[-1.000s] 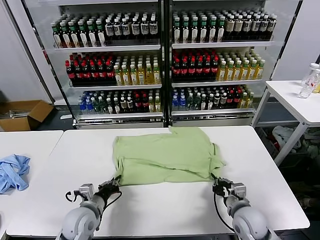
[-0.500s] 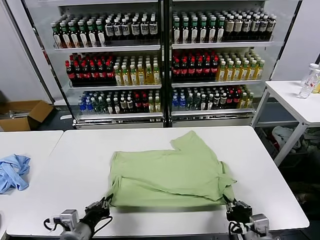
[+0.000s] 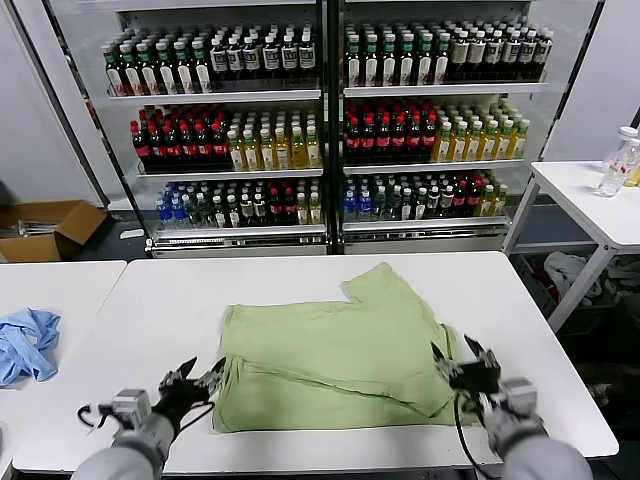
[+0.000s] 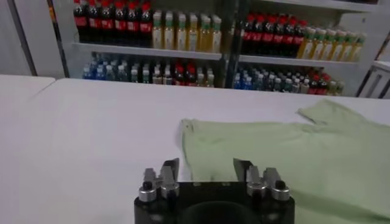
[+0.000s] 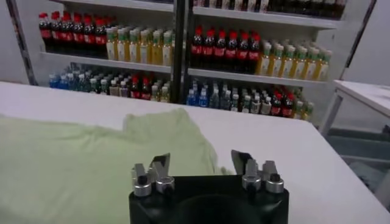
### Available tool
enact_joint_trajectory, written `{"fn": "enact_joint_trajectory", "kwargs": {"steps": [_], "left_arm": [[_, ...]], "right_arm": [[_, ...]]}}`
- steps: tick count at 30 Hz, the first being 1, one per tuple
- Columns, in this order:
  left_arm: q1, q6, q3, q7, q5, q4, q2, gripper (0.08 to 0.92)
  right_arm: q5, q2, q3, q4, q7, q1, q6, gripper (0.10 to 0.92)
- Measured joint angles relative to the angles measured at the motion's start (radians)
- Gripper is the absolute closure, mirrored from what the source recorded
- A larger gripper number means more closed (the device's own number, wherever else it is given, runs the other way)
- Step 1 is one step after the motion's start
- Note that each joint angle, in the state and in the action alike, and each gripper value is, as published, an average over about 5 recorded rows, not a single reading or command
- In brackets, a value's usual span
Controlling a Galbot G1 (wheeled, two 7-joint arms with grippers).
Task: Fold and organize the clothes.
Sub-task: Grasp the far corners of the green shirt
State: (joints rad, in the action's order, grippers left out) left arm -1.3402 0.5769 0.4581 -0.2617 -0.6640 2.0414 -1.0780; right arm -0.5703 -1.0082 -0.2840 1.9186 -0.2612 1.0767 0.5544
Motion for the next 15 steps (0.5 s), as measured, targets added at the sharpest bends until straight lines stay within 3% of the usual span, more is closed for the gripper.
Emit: {"fn": "enact_joint_trajectory", "kwargs": {"steps": [5,15], "left_arm": [[0.157,0.000,-0.083,-0.005,0.003,-0.147,0.002,0.188],[0.399,0.000,-0.217,-0.009,0.019,-0.387,-0.013,0.177]], "right_arm": [[-0.028,-0.045,0.121,-0.216,0.004,-0.232,0.009,0.203],[-0.045,-0.143,0.268,-0.592,0.026,-0.547,0.018,0.203]]}}
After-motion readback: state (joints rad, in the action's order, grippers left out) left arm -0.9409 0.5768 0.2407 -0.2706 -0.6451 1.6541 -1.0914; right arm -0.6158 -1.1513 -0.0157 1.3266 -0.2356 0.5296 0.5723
